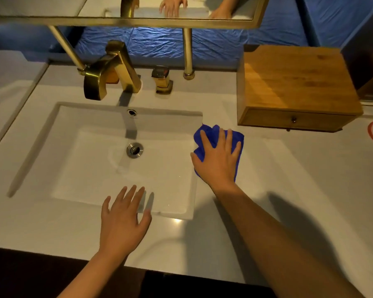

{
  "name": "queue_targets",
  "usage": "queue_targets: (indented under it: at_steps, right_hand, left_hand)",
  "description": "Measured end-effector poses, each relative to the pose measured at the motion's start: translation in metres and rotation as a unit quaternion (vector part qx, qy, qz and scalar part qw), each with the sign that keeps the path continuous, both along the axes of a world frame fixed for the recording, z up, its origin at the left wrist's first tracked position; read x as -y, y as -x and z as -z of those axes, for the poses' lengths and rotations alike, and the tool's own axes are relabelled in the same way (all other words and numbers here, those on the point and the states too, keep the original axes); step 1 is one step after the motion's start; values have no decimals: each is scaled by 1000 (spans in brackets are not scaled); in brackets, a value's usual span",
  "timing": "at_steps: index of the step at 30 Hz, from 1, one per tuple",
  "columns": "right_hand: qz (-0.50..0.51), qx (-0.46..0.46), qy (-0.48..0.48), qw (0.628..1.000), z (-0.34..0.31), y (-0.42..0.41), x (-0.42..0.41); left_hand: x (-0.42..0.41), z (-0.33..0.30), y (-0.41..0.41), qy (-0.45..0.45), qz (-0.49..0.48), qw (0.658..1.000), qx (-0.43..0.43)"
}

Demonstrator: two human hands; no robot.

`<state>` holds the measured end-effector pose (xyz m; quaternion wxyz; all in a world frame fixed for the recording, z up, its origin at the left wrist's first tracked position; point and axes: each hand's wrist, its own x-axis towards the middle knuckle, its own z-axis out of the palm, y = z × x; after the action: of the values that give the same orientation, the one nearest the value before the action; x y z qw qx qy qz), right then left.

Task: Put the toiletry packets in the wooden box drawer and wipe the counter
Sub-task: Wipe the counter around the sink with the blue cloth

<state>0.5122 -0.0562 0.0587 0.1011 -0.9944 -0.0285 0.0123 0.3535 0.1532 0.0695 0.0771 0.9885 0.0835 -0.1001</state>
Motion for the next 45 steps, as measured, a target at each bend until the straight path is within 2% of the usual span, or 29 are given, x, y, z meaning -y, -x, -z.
queue_targets:
  at_steps: [3, 5, 8, 9, 11, 12, 13, 15, 17, 19, 24, 27, 31, 34, 39, 42, 45]
  right_hand:
    - [-15, 11, -2, 1000, -4, -30, -14]
    - [-66, 23, -34, 997, -9, -36, -18]
    - [-168, 41, -194, 966, -15, -20, -13]
    - [-166, 49, -265, 949, -16, -10, -10]
    - [-84, 86, -352, 928, -13, 7, 4]
    - [-20, 112, -334, 936, -9, 11, 12]
    - [38, 128, -276, 952, -7, 10, 20]
    - [85, 100, -149, 980, -5, 0, 24]
    - [18, 62, -81, 995, -5, -14, 12]
    - [-57, 39, -57, 996, -5, -22, -5]
    - [-92, 16, -69, 993, -8, 13, -21]
    - [-105, -40, -93, 989, -7, 61, -31]
    - [-153, -84, -48, 983, 0, 119, -34]
    - [-170, -131, -64, 975, -6, 137, -31]
    - [-262, -273, -132, 916, -27, 143, -5]
    - [-347, -266, -147, 887, -39, 129, 19]
    - [-363, -244, -172, 882, -46, 116, 23]
  left_hand:
    - [1, 0, 1, 0, -3, 1000, -1]
    - [1, 1, 0, 0, -5, 1000, 2]
    - [0, 2, 0, -1, 0, 1000, 1]
    - [-1, 2, 1, -1, 1, 1000, 1]
    - [-1, 3, 1, -3, -1, 1000, 1]
    - [-1, 3, 1, -2, -3, 1000, 1]
    - [-1, 3, 0, -1, -4, 1000, 1]
    - [-1, 4, 0, 0, -3, 1000, 3]
    - [-1, 5, 0, -1, -4, 1000, 6]
    - [-1, 6, 1, -1, -5, 1000, 7]
    - [-2, 7, 1, 0, -3, 1000, 16]
    - [-2, 8, 1, 0, -1, 1000, 20]
    - [-3, 10, 2, 6, 2, 1000, 26]
    - [-2, 8, 2, 17, 1, 999, 30]
    - [-3, 8, 4, 27, 3, 999, 33]
    - [-4, 10, 4, 36, 4, 998, 43]
    - [-5, 12, 4, 40, 4, 998, 47]
